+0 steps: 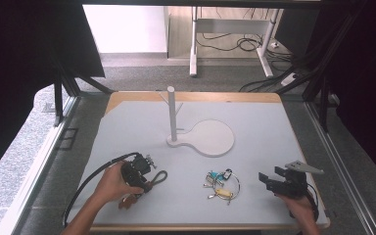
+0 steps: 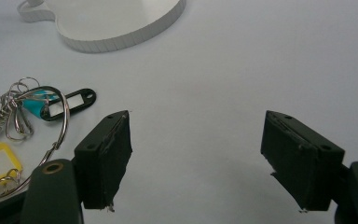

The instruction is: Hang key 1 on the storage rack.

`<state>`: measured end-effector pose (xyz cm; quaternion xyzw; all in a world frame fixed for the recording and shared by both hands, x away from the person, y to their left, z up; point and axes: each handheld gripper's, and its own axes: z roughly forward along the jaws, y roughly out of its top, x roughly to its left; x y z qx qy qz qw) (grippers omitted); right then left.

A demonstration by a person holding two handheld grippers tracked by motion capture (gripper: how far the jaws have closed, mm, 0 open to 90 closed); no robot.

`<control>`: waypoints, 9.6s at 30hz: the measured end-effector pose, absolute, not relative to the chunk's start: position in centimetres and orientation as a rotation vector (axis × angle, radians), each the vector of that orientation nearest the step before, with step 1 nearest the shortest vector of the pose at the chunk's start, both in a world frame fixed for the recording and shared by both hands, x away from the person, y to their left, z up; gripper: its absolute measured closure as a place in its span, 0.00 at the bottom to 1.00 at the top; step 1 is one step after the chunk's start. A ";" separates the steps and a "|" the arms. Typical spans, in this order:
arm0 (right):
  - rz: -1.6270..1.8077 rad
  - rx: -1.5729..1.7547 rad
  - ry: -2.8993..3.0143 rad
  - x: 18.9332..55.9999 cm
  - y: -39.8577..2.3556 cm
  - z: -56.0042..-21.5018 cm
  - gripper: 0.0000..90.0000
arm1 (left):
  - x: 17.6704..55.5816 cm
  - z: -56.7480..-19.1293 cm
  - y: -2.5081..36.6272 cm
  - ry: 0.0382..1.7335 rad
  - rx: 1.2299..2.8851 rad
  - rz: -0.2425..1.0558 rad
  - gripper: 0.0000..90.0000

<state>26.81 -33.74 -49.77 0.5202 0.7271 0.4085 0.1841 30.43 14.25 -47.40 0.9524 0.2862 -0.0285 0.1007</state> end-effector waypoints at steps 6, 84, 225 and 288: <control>1.147 1.464 2.059 26.8 -33.7 -49.8 0.27 | 30.7 -47.7 13.7 0.829 2.852 -0.091 0.72; 1.075 1.443 2.085 26.8 -33.7 -50.3 0.30 | 33.1 -36.4 17.3 0.847 2.516 -0.009 0.74; 1.077 1.436 2.093 26.7 -34.2 -49.9 0.30 | 44.7 -33.7 16.2 0.971 2.383 -0.080 0.74; 1.061 1.414 2.110 26.6 -34.0 -49.7 0.31 | 28.9 -43.8 17.6 0.850 2.334 0.125 0.43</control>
